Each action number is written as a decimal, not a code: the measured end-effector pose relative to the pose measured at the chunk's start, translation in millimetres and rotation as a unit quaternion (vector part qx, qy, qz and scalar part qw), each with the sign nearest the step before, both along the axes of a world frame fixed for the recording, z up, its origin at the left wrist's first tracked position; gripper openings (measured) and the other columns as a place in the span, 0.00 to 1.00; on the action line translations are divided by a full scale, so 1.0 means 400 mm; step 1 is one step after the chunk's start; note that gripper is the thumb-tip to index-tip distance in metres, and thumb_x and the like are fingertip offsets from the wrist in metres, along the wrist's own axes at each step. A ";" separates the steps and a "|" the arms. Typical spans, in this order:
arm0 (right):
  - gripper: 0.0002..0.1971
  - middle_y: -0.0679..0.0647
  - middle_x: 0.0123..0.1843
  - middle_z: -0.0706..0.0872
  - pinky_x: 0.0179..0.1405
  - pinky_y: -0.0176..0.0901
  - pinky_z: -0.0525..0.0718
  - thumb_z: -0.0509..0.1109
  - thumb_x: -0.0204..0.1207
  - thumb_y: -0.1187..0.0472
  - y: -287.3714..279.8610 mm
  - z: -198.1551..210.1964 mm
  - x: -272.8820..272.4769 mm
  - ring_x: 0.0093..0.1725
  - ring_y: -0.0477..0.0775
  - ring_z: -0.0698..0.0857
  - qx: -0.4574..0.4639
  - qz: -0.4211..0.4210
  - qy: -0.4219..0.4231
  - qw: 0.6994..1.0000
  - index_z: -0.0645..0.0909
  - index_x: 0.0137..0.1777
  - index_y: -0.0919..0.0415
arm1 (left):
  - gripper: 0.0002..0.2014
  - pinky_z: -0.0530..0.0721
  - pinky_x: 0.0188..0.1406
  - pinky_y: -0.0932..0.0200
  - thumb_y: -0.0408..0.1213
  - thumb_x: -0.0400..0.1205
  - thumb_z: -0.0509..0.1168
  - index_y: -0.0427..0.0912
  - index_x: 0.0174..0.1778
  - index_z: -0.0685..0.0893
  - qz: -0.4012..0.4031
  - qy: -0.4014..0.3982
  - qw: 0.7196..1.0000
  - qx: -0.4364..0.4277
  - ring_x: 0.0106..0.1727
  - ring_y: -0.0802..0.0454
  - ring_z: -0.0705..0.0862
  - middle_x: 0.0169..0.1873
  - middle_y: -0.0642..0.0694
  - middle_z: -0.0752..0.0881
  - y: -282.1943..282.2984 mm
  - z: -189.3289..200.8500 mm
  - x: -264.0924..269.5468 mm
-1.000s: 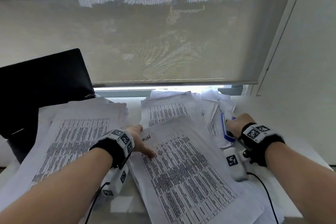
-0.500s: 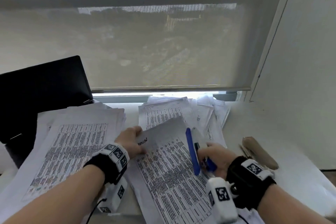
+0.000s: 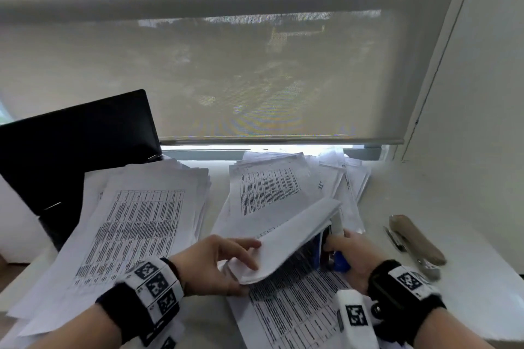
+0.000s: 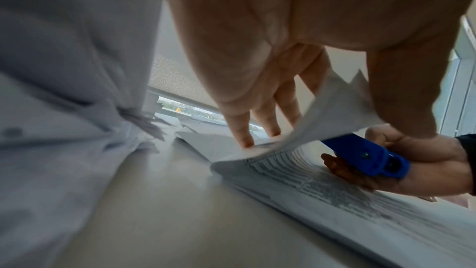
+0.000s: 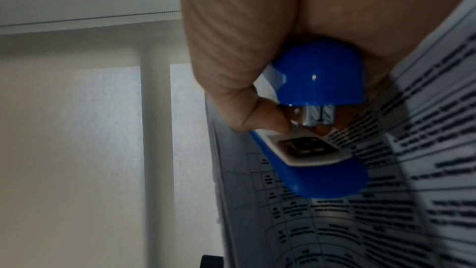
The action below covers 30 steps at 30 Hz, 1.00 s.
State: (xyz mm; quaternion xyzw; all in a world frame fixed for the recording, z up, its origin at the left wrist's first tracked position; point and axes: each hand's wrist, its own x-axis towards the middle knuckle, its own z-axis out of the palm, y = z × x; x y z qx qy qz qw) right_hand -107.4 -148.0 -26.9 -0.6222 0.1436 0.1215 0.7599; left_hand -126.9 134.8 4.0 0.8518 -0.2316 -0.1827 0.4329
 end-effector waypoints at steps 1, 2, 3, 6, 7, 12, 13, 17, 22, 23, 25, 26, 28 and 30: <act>0.10 0.64 0.29 0.80 0.24 0.43 0.75 0.57 0.71 0.83 0.002 0.002 -0.004 0.22 0.59 0.79 -0.003 0.006 -0.005 1.000 0.76 0.41 0.72 | 0.16 0.69 0.73 0.73 0.45 0.62 0.81 0.65 0.43 0.91 -0.009 0.003 1.000 0.007 0.69 0.74 0.76 0.69 0.69 0.77 0.001 0.002 -0.002; 0.09 0.64 0.30 0.80 0.24 0.43 0.76 0.57 0.71 0.83 0.004 0.004 -0.006 0.24 0.60 0.80 -0.005 0.006 -0.007 1.000 0.76 0.42 0.72 | 0.16 0.68 0.73 0.72 0.45 0.63 0.82 0.66 0.44 0.91 -0.013 0.009 1.000 0.007 0.70 0.74 0.75 0.70 0.69 0.76 0.002 0.003 -0.003; 0.09 0.65 0.30 0.81 0.25 0.44 0.77 0.57 0.71 0.82 0.004 0.004 -0.007 0.25 0.60 0.80 -0.006 0.004 -0.006 1.000 0.76 0.43 0.73 | 0.19 0.69 0.74 0.70 0.47 0.62 0.84 0.66 0.47 0.90 -0.011 0.013 1.000 0.002 0.70 0.73 0.75 0.69 0.68 0.77 0.004 0.001 -0.001; 0.09 0.62 0.27 0.81 0.19 0.43 0.77 0.59 0.72 0.82 0.006 0.007 -0.010 0.21 0.55 0.80 -0.007 -0.001 -0.006 1.000 0.77 0.41 0.72 | 0.41 0.74 0.74 0.64 0.65 0.52 0.82 0.62 0.62 0.81 0.019 0.006 1.000 -0.022 0.69 0.70 0.78 0.67 0.61 0.81 0.007 -0.003 0.004; 0.09 0.61 0.27 0.81 0.16 0.41 0.76 0.59 0.73 0.82 0.006 0.005 -0.011 0.19 0.52 0.79 -0.009 0.002 -0.008 1.000 0.76 0.39 0.71 | 0.48 0.75 0.73 0.64 0.69 0.49 0.81 0.62 0.66 0.77 0.028 0.007 0.999 -0.027 0.68 0.70 0.78 0.67 0.60 0.81 0.006 0.000 0.005; 0.07 0.66 0.35 0.80 0.25 0.48 0.78 0.62 0.73 0.81 0.008 0.001 -0.010 0.29 0.58 0.80 -0.029 0.009 -0.012 0.999 0.76 0.41 0.71 | 0.56 0.74 0.76 0.53 0.60 0.56 0.84 0.46 0.78 0.68 0.000 0.049 0.997 -0.064 0.73 0.55 0.79 0.71 0.51 0.81 0.019 -0.011 0.006; 0.06 0.66 0.37 0.80 0.28 0.50 0.79 0.63 0.73 0.81 0.007 0.000 -0.008 0.32 0.61 0.80 -0.031 0.009 -0.010 0.999 0.75 0.42 0.71 | 0.53 0.78 0.72 0.48 0.57 0.57 0.85 0.41 0.75 0.70 0.013 0.084 0.993 -0.088 0.70 0.49 0.82 0.67 0.46 0.84 0.023 -0.019 0.003; 0.07 0.68 0.41 0.80 0.32 0.52 0.83 0.63 0.72 0.82 0.009 -0.006 -0.004 0.37 0.64 0.80 -0.020 0.002 -0.007 1.000 0.74 0.45 0.72 | 0.22 0.81 0.69 0.46 0.40 0.76 0.73 0.39 0.66 0.80 0.073 0.070 0.992 -0.075 0.63 0.52 0.86 0.59 0.49 0.89 0.003 -0.051 -0.020; 0.10 0.68 0.40 0.79 0.30 0.51 0.83 0.62 0.71 0.84 0.012 -0.015 -0.009 0.36 0.64 0.81 -0.005 -0.008 -0.019 1.000 0.75 0.46 0.72 | 0.12 0.84 0.63 0.47 0.38 0.86 0.59 0.51 0.65 0.78 0.180 -0.026 0.982 -0.056 0.57 0.58 0.87 0.55 0.54 0.89 -0.047 -0.062 -0.025; 0.09 0.68 0.39 0.80 0.30 0.51 0.83 0.62 0.71 0.84 0.012 -0.016 -0.011 0.35 0.63 0.81 -0.006 -0.008 -0.022 1.000 0.75 0.46 0.72 | 0.16 0.85 0.61 0.46 0.36 0.86 0.60 0.53 0.70 0.74 0.200 -0.053 0.977 -0.051 0.55 0.57 0.87 0.55 0.54 0.88 -0.055 -0.063 -0.023; 0.08 0.67 0.37 0.81 0.31 0.51 0.82 0.62 0.71 0.83 0.010 -0.019 -0.014 0.33 0.62 0.82 -0.013 -0.008 -0.029 0.999 0.75 0.44 0.72 | 0.20 0.88 0.52 0.45 0.31 0.84 0.61 0.56 0.69 0.69 0.260 -0.088 0.961 -0.045 0.48 0.53 0.89 0.51 0.51 0.88 -0.070 -0.067 -0.019; 0.08 0.66 0.36 0.82 0.32 0.51 0.82 0.63 0.71 0.82 0.009 -0.020 -0.016 0.33 0.62 0.82 -0.015 -0.009 -0.032 0.999 0.75 0.44 0.72 | 0.18 0.90 0.46 0.45 0.29 0.84 0.62 0.56 0.63 0.71 0.281 -0.090 0.954 -0.046 0.44 0.50 0.89 0.48 0.50 0.88 -0.077 -0.069 -0.019; 0.07 0.67 0.36 0.82 0.38 0.54 0.81 0.68 0.66 0.78 0.010 -0.018 -0.023 0.35 0.63 0.81 -0.016 -0.011 -0.036 0.999 0.76 0.43 0.72 | 0.15 0.89 0.40 0.47 0.27 0.83 0.63 0.56 0.48 0.75 0.296 -0.099 0.950 -0.028 0.39 0.48 0.88 0.43 0.50 0.88 -0.081 -0.074 -0.018; 0.13 0.67 0.37 0.82 0.42 0.58 0.77 0.71 0.56 0.71 0.010 -0.017 -0.027 0.38 0.64 0.80 -0.016 -0.013 -0.031 0.999 0.79 0.42 0.71 | 0.15 0.87 0.42 0.49 0.25 0.81 0.66 0.54 0.40 0.80 0.300 -0.085 0.950 -0.029 0.39 0.48 0.87 0.39 0.52 0.88 -0.079 -0.078 -0.019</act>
